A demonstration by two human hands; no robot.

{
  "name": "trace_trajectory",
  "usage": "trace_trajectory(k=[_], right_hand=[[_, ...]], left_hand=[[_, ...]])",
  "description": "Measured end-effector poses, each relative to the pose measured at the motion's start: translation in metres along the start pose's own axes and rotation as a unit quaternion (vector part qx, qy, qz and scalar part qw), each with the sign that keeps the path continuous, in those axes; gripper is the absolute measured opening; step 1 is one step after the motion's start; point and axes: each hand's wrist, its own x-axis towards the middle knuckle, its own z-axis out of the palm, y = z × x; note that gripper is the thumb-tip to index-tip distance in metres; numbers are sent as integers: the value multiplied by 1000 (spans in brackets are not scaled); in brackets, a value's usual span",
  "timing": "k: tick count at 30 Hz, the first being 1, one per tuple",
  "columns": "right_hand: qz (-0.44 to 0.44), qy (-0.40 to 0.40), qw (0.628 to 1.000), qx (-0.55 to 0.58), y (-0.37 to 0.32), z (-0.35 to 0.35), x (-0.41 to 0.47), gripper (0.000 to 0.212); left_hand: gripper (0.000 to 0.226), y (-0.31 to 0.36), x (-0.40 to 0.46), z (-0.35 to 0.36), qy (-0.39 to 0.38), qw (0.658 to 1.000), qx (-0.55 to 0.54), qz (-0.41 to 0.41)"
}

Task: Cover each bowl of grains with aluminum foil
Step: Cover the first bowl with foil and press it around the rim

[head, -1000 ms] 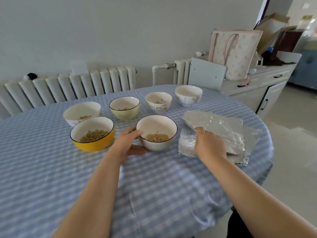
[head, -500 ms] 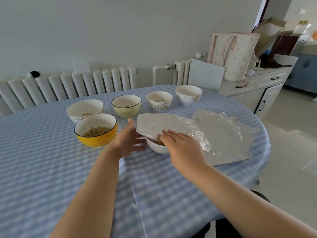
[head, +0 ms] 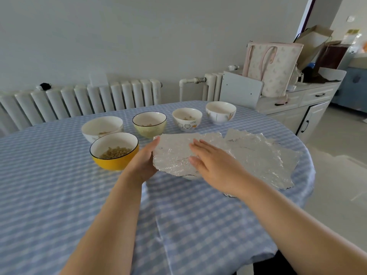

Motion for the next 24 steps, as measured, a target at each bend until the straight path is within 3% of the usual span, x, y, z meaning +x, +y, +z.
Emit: trace_trajectory(k=[6, 9, 11, 13, 15, 18, 21, 24], right_hand=[[36, -15, 999, 18, 44, -20, 31, 53], [25, -35, 999, 26, 47, -17, 38, 53], [11, -39, 999, 1, 44, -12, 43, 54], [-2, -49, 998, -44, 42, -8, 49, 55], [3, -76, 995, -60, 41, -2, 56, 57], [28, -119, 990, -76, 44, 10, 61, 58], [48, -120, 989, -71, 50, 18, 65, 58], [49, -122, 989, -59, 53, 20, 67, 58]], left_hand=[[51, 10, -10, 1, 56, 987, 115, 98], [42, 27, -18, 7, 126, 946, 203, 218], [43, 38, -26, 17, 119, 927, 249, 256], [46, 48, -29, 33, 103, 867, 423, 244], [48, 47, -21, 52, 63, 764, 611, 198], [52, 26, 2, 70, 33, 642, 755, 130], [56, 6, 16, 62, 14, 590, 804, 75], [57, -1, 16, 56, -9, 598, 799, 65]])
